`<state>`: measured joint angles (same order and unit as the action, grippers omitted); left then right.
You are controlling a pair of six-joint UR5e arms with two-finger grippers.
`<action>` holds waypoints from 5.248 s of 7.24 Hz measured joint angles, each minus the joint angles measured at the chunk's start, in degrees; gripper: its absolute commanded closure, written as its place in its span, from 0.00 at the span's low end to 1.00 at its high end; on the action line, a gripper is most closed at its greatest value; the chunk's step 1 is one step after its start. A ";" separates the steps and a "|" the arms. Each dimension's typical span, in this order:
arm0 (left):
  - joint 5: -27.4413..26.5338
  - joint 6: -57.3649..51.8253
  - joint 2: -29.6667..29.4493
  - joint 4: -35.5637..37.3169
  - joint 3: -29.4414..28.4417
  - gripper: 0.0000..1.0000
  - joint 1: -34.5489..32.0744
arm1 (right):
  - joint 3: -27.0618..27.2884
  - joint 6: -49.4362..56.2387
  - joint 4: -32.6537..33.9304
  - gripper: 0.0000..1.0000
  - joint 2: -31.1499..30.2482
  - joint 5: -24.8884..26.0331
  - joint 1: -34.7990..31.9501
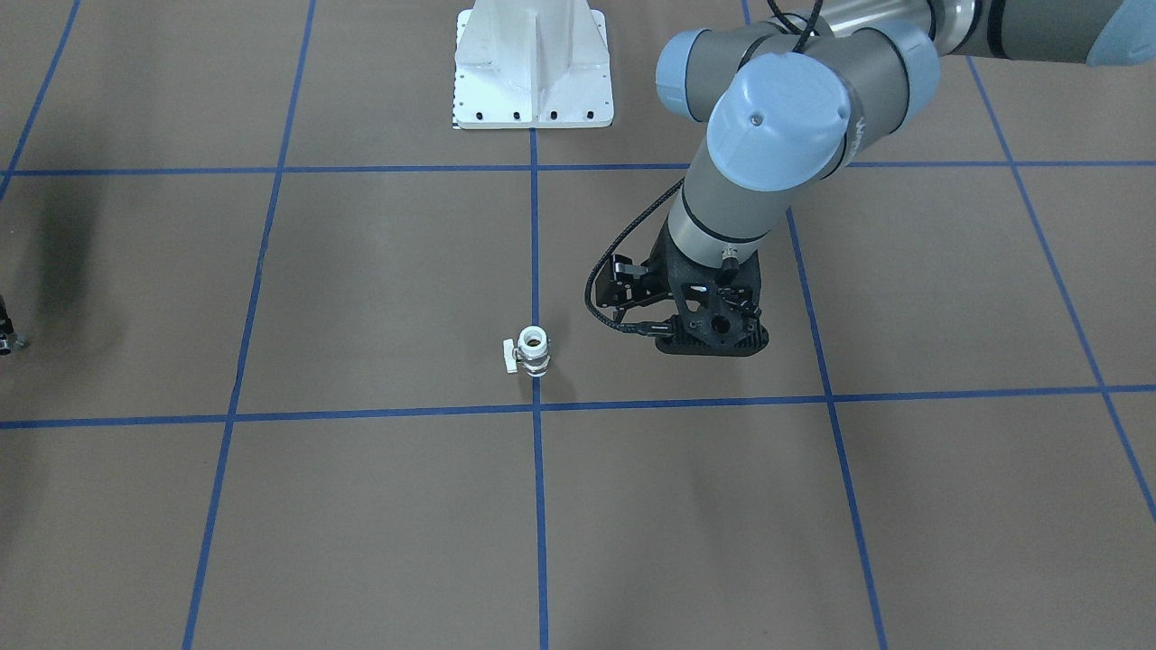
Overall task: Assemble PPR valve and pipe with both arms
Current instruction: 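Grasp the chrome threaded pipe with the right gripper, then carry the pipe over the valve with the right gripper while the left arm withdraws, then lower the pipe into the valve's top opening with the right gripper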
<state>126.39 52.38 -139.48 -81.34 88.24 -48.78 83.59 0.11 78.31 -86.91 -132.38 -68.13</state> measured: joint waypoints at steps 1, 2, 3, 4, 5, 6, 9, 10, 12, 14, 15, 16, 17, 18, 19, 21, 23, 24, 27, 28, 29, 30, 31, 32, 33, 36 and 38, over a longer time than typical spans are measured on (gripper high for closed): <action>0.00 0.00 0.00 -0.02 0.00 0.00 0.00 | 0.20 -0.09 0.02 1.00 0.08 -0.20 -0.08; 0.00 0.00 0.01 -0.04 0.00 0.00 0.00 | 0.63 -0.15 0.26 1.00 0.23 -1.23 -0.53; -0.02 -0.02 0.19 -0.03 0.10 0.00 -0.04 | 1.68 -0.18 1.82 1.00 0.56 -2.89 -1.43; -0.06 -0.37 1.08 0.01 0.79 0.00 -0.13 | 4.07 -0.30 6.07 1.00 1.68 -3.88 -2.29; -0.18 -2.41 3.54 0.01 2.90 0.00 -0.50 | 7.01 -0.86 12.27 1.00 4.45 -4.20 -2.89; -0.39 -6.67 7.84 -0.06 6.61 0.00 -1.50 | 9.69 -2.99 17.80 1.00 8.20 -4.28 -3.17; -0.21 -20.24 22.51 -0.30 16.82 0.00 -8.02 | 15.21 -26.87 22.73 1.00 20.45 -5.06 0.73; -0.18 -21.82 25.77 -0.46 18.10 0.00 -9.72 | 15.20 -37.22 22.78 1.00 24.96 -4.25 4.33; -0.38 -24.12 29.48 -0.86 18.75 0.00 -11.04 | 13.53 -50.67 22.72 1.00 31.73 -0.57 11.50; -0.45 -26.94 32.35 -1.27 18.74 0.00 -12.32 | 9.15 -55.64 22.84 1.00 37.43 1.62 15.68; -0.44 -27.37 34.12 -2.55 18.67 0.00 -12.75 | 5.26 -58.02 22.94 1.00 41.46 1.98 17.28; -0.42 -27.50 35.74 -4.49 18.13 0.00 -12.96 | 0.60 -60.27 23.04 1.00 45.95 2.56 19.04; -0.40 -27.46 36.64 -5.84 16.99 0.00 -13.04 | -3.60 -62.40 23.11 1.00 49.77 3.47 20.85; -0.42 -27.27 36.95 -6.45 15.63 0.00 -13.04 | -6.70 -64.29 23.17 1.00 52.68 4.67 22.73; -0.43 -27.21 37.10 -6.69 14.77 0.00 -13.03 | -8.45 -65.90 23.19 1.00 54.56 5.91 24.39; -0.44 -27.38 37.30 -6.86 13.70 0.00 -13.04 | -10.88 -67.24 25.01 1.00 58.16 8.19 26.58; -0.44 -27.42 37.38 -6.90 13.34 0.00 -13.16 | -12.21 -67.32 26.69 1.00 60.30 9.86 27.48; -0.44 -27.42 37.37 -6.89 13.31 0.00 -13.17 | -12.61 -67.18 26.83 1.00 60.58 10.09 27.56; -0.44 -27.44 37.35 -6.90 13.19 0.00 -13.18 | -12.91 -66.55 26.80 1.00 60.64 10.21 27.56; -0.44 -27.48 37.32 -6.90 13.03 0.00 -13.18 | -12.92 -66.48 26.64 1.00 60.64 10.21 27.53; -0.44 -27.50 37.29 -6.90 12.84 0.00 -13.18 | -13.04 -66.36 26.46 1.00 60.64 10.21 27.53; -0.44 -27.50 37.28 -6.90 12.71 0.00 -13.18 | -13.26 -66.18 26.25 1.00 60.68 10.21 27.54; -0.44 -27.51 37.26 -6.90 12.58 0.00 -13.21 | -13.67 -66.02 25.75 1.00 60.71 10.20 27.55; -0.44 -27.51 37.26 -6.90 12.47 0.00 -13.24 | -14.37 -65.92 24.97 1.00 60.71 10.15 27.56; -0.44 -27.51 37.26 -6.90 12.43 0.00 -13.25 | -14.89 -65.86 24.43 1.00 60.70 10.13 27.70; -0.44 -27.51 37.26 -6.90 12.18 0.00 -13.27 | -15.19 -65.77 24.09 1.00 60.66 10.12 28.41; -0.44 -27.51 37.23 -6.90 12.12 0.00 -13.27 | -15.30 -65.75 24.06 1.00 60.63 10.12 28.62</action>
<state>125.95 24.87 -102.24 -88.24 100.37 -62.05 68.29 -65.63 102.37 -26.28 -122.26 -39.51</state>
